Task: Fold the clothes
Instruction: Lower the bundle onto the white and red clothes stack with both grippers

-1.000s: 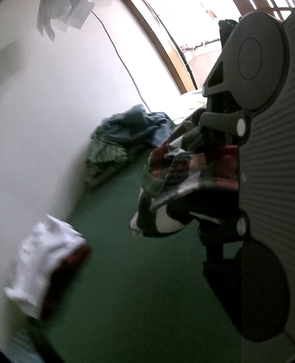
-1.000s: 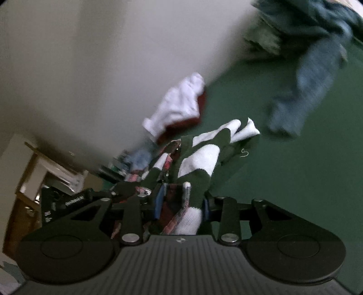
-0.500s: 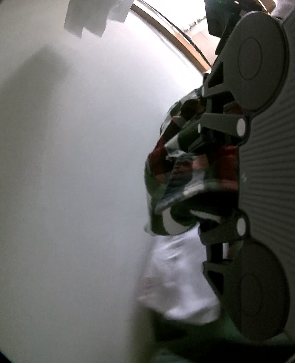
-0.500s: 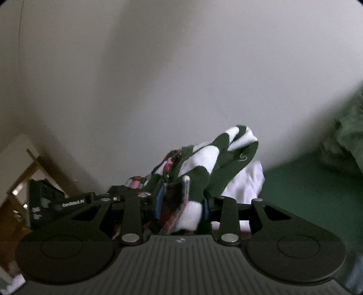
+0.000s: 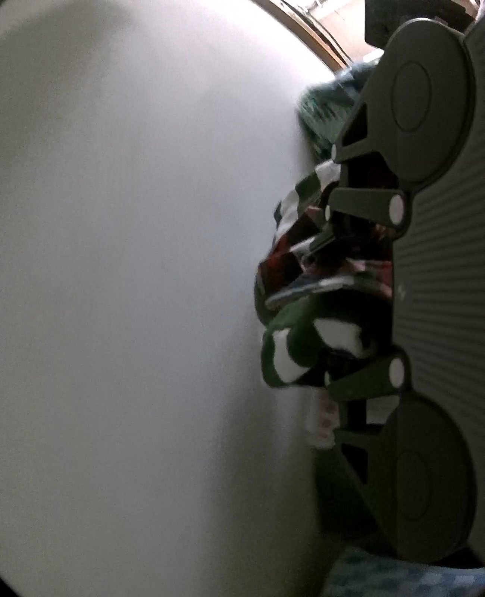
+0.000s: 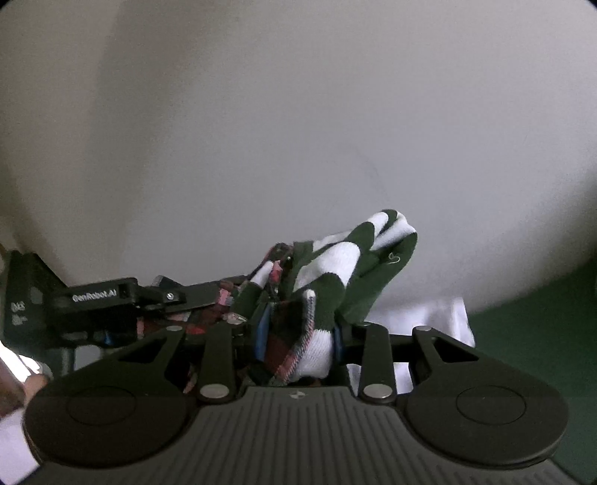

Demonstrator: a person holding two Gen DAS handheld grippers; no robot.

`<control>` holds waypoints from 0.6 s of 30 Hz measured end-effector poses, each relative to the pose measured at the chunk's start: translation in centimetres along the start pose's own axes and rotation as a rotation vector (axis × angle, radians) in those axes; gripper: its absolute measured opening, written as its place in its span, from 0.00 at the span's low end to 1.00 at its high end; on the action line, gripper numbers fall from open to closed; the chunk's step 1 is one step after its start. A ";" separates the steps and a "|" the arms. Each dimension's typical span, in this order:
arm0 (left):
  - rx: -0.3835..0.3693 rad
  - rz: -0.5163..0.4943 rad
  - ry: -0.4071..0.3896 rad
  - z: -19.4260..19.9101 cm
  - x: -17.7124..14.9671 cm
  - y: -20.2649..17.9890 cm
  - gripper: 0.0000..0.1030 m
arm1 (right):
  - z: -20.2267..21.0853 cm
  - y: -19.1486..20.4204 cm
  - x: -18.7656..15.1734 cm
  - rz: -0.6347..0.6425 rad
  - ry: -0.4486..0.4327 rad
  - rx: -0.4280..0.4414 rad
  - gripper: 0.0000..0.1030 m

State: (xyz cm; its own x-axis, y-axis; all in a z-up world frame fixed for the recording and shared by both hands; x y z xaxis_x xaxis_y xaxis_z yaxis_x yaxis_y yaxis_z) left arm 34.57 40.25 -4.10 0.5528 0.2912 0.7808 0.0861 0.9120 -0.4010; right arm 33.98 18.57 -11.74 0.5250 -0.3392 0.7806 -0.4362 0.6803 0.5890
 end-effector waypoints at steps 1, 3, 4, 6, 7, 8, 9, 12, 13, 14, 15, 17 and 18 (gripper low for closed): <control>0.011 0.008 0.023 -0.8 -0.9 1.2 0.46 | -0.4 -0.5 -0.9 0.003 0.012 -0.011 0.33; 0.016 0.024 0.050 -1.6 -2.5 3.1 0.47 | -0.4 -1.8 -2.1 0.003 0.020 -0.037 0.33; 0.012 0.031 0.055 -1.7 -3.2 3.8 0.47 | -0.3 -2.4 -2.4 0.005 0.026 -0.047 0.33; -0.005 0.047 0.059 -1.8 -4.2 4.9 0.55 | -0.2 -3.3 -3.1 0.007 0.048 -0.065 0.33; -0.012 0.047 0.058 -1.7 -4.3 5.1 0.56 | 0.0 -3.5 -3.4 0.012 0.059 -0.068 0.34; -0.015 0.032 0.054 -1.6 -4.4 5.0 0.56 | 0.1 -3.6 -3.7 0.019 0.068 -0.068 0.34; -0.018 0.018 0.049 -1.4 -4.5 4.9 0.56 | 0.1 -3.6 -4.0 0.029 0.076 -0.075 0.34; -0.007 -0.041 0.033 -0.8 -5.0 4.4 0.50 | -0.2 -3.4 -4.1 0.032 0.088 -0.089 0.34; -0.009 -0.053 0.027 -0.6 -4.8 4.3 0.48 | -0.3 -3.3 -4.1 0.034 0.090 -0.092 0.34; -0.012 -0.065 0.021 -0.3 -4.6 4.1 0.41 | -0.1 -3.0 -4.0 0.047 0.089 -0.096 0.34; -0.015 -0.076 0.014 0.0 -4.4 3.9 0.34 | 0.1 -2.6 -3.8 0.064 0.085 -0.099 0.34; -0.018 -0.081 0.005 0.7 -4.0 3.6 0.30 | 0.5 -2.6 -2.8 0.068 0.073 -0.098 0.34; -0.015 -0.085 0.003 1.1 -4.0 3.5 0.28 | 0.4 -2.6 -2.6 0.056 0.067 -0.094 0.34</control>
State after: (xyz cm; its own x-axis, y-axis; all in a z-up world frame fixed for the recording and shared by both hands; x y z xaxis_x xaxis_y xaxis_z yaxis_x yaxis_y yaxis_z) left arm 31.73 42.56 -8.14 0.5457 0.2118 0.8108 0.1448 0.9291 -0.3402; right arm 33.40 17.43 -15.19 0.5503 -0.2571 0.7944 -0.3978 0.7558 0.5202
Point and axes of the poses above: each gripper's, at about its wrist camera, not at the fingertips, and z roughly against the way its jaws point, y to its left, x to its top, the point moved 9 cm from there along -z, roughly the way its jaws point, and after that the axes turned 6 degrees about -y, right-handed, at the moved point
